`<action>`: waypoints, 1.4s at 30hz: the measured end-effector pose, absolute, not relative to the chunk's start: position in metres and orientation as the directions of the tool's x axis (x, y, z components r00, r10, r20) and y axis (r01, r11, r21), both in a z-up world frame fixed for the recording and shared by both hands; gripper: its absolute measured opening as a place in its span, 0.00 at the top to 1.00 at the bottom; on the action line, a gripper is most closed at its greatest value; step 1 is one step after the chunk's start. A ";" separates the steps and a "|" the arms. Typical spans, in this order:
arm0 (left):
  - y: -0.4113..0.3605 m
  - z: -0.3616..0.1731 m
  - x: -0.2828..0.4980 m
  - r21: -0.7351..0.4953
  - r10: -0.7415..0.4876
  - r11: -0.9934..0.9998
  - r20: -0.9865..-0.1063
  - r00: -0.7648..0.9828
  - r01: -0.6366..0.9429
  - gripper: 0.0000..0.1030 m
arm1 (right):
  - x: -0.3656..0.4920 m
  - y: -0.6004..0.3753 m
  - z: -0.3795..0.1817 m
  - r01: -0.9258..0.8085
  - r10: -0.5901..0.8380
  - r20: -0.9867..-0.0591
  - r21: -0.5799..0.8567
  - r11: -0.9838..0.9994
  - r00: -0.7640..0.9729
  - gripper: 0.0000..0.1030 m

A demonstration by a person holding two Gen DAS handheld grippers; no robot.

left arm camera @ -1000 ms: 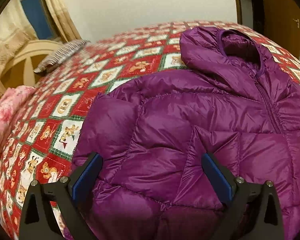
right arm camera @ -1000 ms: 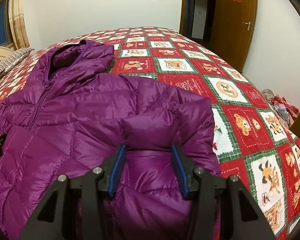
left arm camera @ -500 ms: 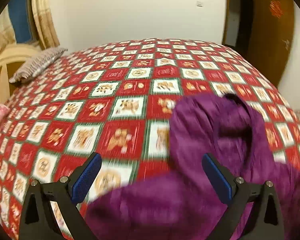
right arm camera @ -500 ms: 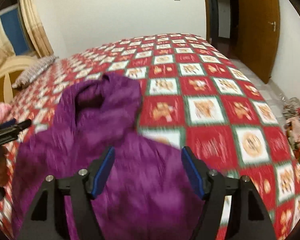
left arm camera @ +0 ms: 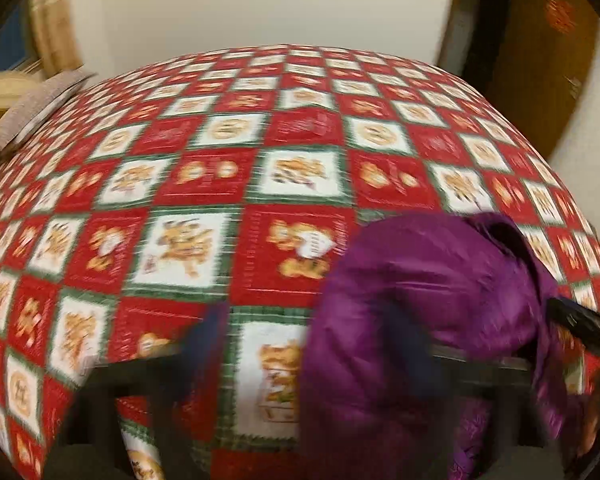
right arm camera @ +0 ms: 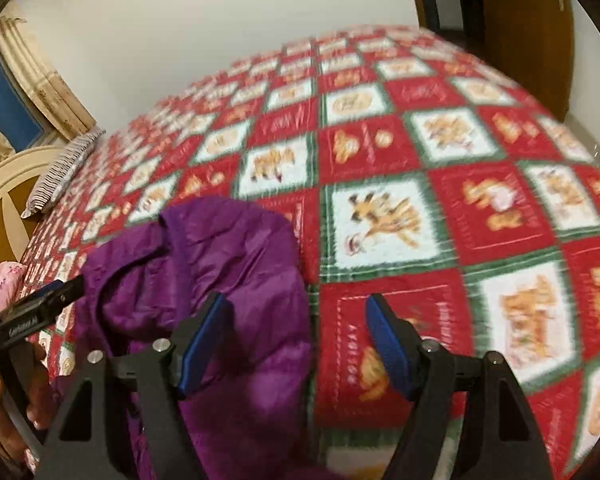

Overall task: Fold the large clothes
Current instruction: 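Grasp the jacket hem with both grippers and lift it toward the hood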

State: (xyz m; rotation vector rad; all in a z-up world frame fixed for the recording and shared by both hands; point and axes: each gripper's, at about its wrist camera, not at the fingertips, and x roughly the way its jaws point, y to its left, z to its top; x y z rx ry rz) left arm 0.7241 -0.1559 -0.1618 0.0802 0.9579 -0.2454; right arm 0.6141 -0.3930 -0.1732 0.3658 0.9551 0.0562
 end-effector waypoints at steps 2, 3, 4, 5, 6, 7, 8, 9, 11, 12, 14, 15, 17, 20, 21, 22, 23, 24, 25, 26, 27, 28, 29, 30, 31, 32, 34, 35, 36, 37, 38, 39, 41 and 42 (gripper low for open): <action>-0.162 -0.166 0.721 -0.039 -0.188 0.960 -0.827 0.530 0.278 0.96 | 0.617 -0.390 -0.176 0.081 0.229 -0.784 0.334 0.939 0.576 0.68; -0.164 -0.162 0.715 -0.020 -0.184 0.958 -0.809 0.559 0.287 0.96 | 0.617 -0.387 -0.175 0.063 0.227 -0.783 0.321 0.945 0.580 0.83; -0.166 -0.155 0.708 0.019 -0.173 0.954 -0.781 0.601 0.299 0.98 | 0.613 -0.382 -0.170 0.046 0.212 -0.778 0.295 0.954 0.591 0.90; -0.167 -0.150 0.704 0.037 -0.172 0.950 -0.768 0.617 0.310 0.98 | 0.608 -0.379 -0.165 0.026 0.210 -0.768 0.283 0.959 0.605 0.92; -0.166 -0.144 0.699 0.043 -0.176 0.948 -0.756 0.631 0.316 0.99 | 0.602 -0.376 -0.159 0.004 0.214 -0.754 0.276 0.961 0.622 0.93; -0.164 -0.137 0.696 0.043 -0.179 0.948 -0.746 0.641 0.314 0.99 | 0.593 -0.373 -0.150 -0.015 0.209 -0.736 0.261 0.965 0.644 0.94; -0.161 -0.129 0.691 0.038 -0.186 0.949 -0.735 0.652 0.314 1.00 | 0.587 -0.372 -0.143 -0.024 0.203 -0.724 0.250 0.968 0.660 0.94; -0.158 -0.121 0.685 0.035 -0.196 0.948 -0.717 0.669 0.315 1.00 | 0.580 -0.370 -0.136 -0.033 0.207 -0.711 0.250 0.968 0.672 0.94; -0.153 -0.106 0.673 0.034 -0.208 0.947 -0.693 0.690 0.320 1.00 | 0.560 -0.369 -0.119 -0.057 0.203 -0.677 0.232 0.971 0.708 0.95; -0.148 -0.098 0.664 0.023 -0.223 0.946 -0.678 0.700 0.324 1.00 | 0.553 -0.368 -0.113 -0.063 0.203 -0.667 0.228 0.972 0.717 0.95; -0.142 -0.085 0.648 0.019 -0.240 0.943 -0.653 0.718 0.333 1.00 | 0.533 -0.363 -0.099 -0.087 0.207 -0.636 0.214 0.973 0.743 0.95; -0.138 -0.079 0.637 -0.002 -0.263 0.941 -0.637 0.724 0.340 1.00 | 0.527 -0.361 -0.094 -0.094 0.203 -0.626 0.203 0.975 0.753 0.95; -0.137 -0.072 0.616 -0.006 -0.298 0.927 -0.616 0.729 0.375 1.00 | 0.504 -0.353 -0.083 -0.130 0.219 -0.590 0.189 0.973 0.777 0.96; -0.144 -0.077 0.618 0.046 -0.231 0.937 -0.664 0.711 0.347 1.00 | 0.500 -0.333 -0.082 -0.153 0.169 -0.602 0.079 0.985 0.780 0.95; -0.142 -0.081 0.628 -0.006 -0.254 0.937 -0.698 0.670 0.349 1.00 | 0.502 -0.331 -0.082 -0.140 0.150 -0.608 0.065 0.988 0.779 0.95; -0.142 -0.084 0.633 -0.045 -0.279 0.934 -0.714 0.642 0.355 0.99 | 0.504 -0.334 -0.080 -0.114 0.138 -0.604 0.079 0.990 0.785 0.95; -0.141 -0.089 0.642 -0.093 -0.305 0.930 -0.733 0.607 0.356 0.99 | 0.507 -0.339 -0.081 -0.098 0.139 -0.608 0.101 0.990 0.782 0.88; -0.140 -0.096 0.650 -0.121 -0.316 0.930 -0.749 0.583 0.348 0.98 | 0.513 -0.344 -0.083 -0.075 0.140 -0.626 0.130 0.989 0.767 0.78; -0.140 -0.103 0.656 -0.123 -0.306 0.934 -0.761 0.573 0.336 0.96 | 0.518 -0.350 -0.084 -0.049 0.138 -0.631 0.157 0.986 0.764 0.42; -0.142 -0.109 0.664 -0.117 -0.292 0.938 -0.773 0.563 0.326 0.89 | 0.518 -0.357 -0.085 -0.027 0.129 -0.616 0.172 0.985 0.777 0.14; -0.142 -0.116 0.673 -0.120 -0.282 0.942 -0.785 0.551 0.312 0.82 | 0.520 -0.360 -0.086 -0.013 0.119 -0.607 0.175 0.984 0.785 0.12; -0.141 -0.121 0.682 -0.133 -0.280 0.947 -0.790 0.546 0.293 0.64 | 0.526 -0.364 -0.089 -0.007 0.113 -0.617 0.171 0.985 0.779 0.14; -0.138 -0.126 0.694 -0.145 -0.267 0.956 -0.790 0.552 0.254 0.54 | 0.532 -0.367 -0.091 0.002 0.108 -0.630 0.171 0.985 0.769 0.18; -0.135 -0.127 0.701 -0.157 -0.261 0.961 -0.787 0.559 0.227 0.39 | 0.537 -0.372 -0.095 0.013 0.105 -0.640 0.176 0.984 0.761 0.18; -0.132 -0.130 0.709 -0.182 -0.265 0.963 -0.785 0.560 0.200 0.31 | 0.549 -0.379 -0.101 0.034 0.100 -0.653 0.189 0.981 0.751 0.19; -0.131 -0.132 0.718 -0.207 -0.270 0.963 -0.783 0.560 0.175 0.28 | 0.557 -0.386 -0.106 0.048 0.106 -0.661 0.210 0.977 0.743 0.19; -0.135 -0.142 0.736 -0.225 -0.268 0.963 -0.803 0.532 0.147 0.28 | 0.575 -0.401 -0.115 0.075 0.142 -0.666 0.286 0.955 0.733 0.20; -0.140 -0.146 0.742 -0.217 -0.265 0.964 -0.816 0.513 0.151 0.28 | 0.582 -0.407 -0.119 0.087 0.160 -0.668 0.321 0.943 0.727 0.20; -0.147 -0.152 0.747 -0.208 -0.268 0.963 -0.829 0.492 0.174 0.28 | 0.591 -0.412 -0.124 0.100 0.180 -0.674 0.355 0.930 0.716 0.20; -0.154 -0.159 0.749 -0.194 -0.267 0.961 -0.835 0.480 0.198 0.28 | 0.599 -0.415 -0.129 0.108 0.204 -0.683 0.384 0.917 0.701 0.20; -0.160 -0.166 0.750 -0.176 -0.258 0.961 -0.845 0.468 0.212 0.28 | 0.607 -0.417 -0.136 0.110 0.237 -0.694 0.416 0.903 0.680 0.20; -0.166 -0.177 0.751 -0.177 -0.265 0.957 -0.857 0.442 0.231 0.28 | 0.616 -0.416 -0.145 0.108 0.271 -0.711 0.438 0.892 0.649 0.20; -0.171 -0.185 0.745 -0.164 -0.272 0.952 -0.844 0.463 0.260 0.39 | 0.629 -0.409 -0.166 0.102 0.335 -0.751 0.469 0.877 0.569 0.22; -0.172 -0.182 0.738 -0.170 -0.305 0.939 -0.809 0.502 0.297 0.55 | 0.630 -0.406 -0.172 0.097 0.349 -0.757 0.474 0.875 0.552 0.29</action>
